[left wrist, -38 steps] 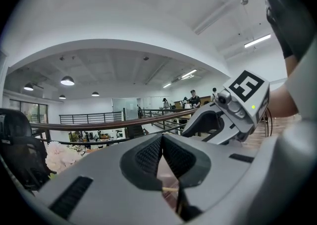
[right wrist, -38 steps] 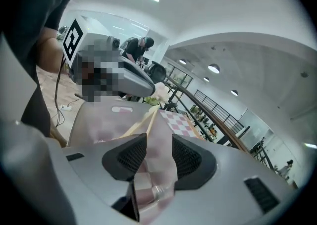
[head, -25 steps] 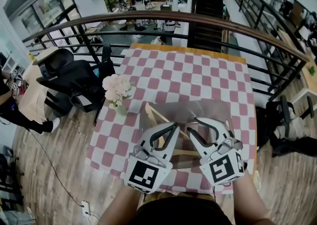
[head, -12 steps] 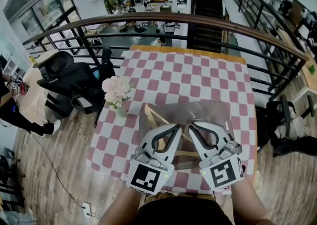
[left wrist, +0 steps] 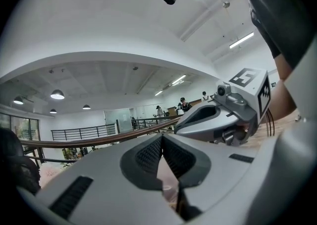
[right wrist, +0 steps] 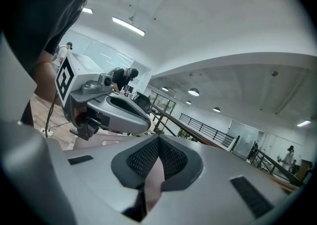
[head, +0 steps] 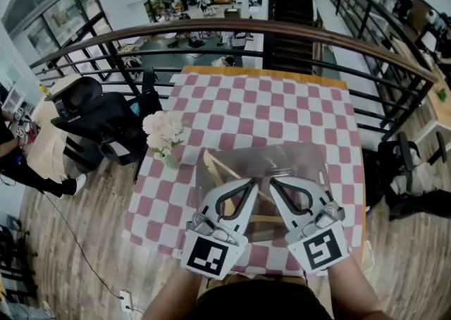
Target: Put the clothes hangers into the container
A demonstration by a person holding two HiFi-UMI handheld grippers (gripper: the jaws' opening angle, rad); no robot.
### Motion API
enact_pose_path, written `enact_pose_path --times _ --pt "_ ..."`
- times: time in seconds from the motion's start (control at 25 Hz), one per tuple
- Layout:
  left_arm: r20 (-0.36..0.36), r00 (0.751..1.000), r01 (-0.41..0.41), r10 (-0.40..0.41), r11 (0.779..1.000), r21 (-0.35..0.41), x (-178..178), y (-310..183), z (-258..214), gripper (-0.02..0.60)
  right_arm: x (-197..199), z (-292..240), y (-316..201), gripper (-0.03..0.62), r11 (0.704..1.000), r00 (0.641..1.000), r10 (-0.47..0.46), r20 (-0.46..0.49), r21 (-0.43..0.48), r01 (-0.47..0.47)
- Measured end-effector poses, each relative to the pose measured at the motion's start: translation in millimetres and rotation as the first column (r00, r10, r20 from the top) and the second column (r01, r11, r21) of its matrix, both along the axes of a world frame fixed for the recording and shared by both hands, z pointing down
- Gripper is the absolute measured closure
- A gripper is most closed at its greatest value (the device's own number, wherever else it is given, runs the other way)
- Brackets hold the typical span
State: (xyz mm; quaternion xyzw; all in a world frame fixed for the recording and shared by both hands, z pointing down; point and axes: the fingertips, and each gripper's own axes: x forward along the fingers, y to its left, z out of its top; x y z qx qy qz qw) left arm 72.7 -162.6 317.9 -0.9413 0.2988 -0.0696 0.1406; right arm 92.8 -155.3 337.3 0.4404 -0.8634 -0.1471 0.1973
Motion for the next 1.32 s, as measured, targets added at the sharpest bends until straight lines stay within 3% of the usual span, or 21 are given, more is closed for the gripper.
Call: enact_pose_path --times 1.32 --pt "0.003 1.0 -0.007 0.007 1.0 -0.018 0.2 0.1 4.0 0.574 -5.5 7.8 2.9 0.563 1.0 1.0 0.009 -0.012 -0.015 -0.009"
